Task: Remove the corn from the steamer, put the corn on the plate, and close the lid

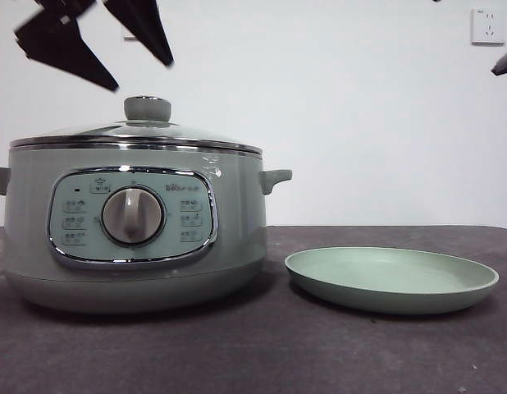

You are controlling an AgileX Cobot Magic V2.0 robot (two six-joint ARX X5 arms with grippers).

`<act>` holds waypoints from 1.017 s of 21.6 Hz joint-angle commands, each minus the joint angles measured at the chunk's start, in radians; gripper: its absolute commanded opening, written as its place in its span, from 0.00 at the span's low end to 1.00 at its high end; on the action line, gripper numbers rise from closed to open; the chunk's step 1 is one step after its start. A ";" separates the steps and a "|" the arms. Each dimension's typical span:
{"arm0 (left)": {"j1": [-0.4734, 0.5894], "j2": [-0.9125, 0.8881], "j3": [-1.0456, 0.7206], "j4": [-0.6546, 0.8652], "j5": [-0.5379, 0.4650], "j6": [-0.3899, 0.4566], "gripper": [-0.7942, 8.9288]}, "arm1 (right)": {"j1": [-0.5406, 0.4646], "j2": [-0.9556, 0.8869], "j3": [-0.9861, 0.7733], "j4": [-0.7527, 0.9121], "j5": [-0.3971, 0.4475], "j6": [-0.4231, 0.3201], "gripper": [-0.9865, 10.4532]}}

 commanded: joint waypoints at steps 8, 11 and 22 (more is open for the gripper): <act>-0.040 0.088 0.002 0.005 -0.055 0.037 0.21 | -0.001 0.002 0.001 0.000 0.027 0.003 0.53; -0.040 0.088 0.002 0.006 -0.059 0.057 0.07 | -0.001 0.002 0.001 0.000 0.027 0.006 0.52; -0.031 -0.164 0.022 -0.025 -0.241 0.052 0.07 | 0.283 0.183 0.113 0.135 0.126 0.096 0.52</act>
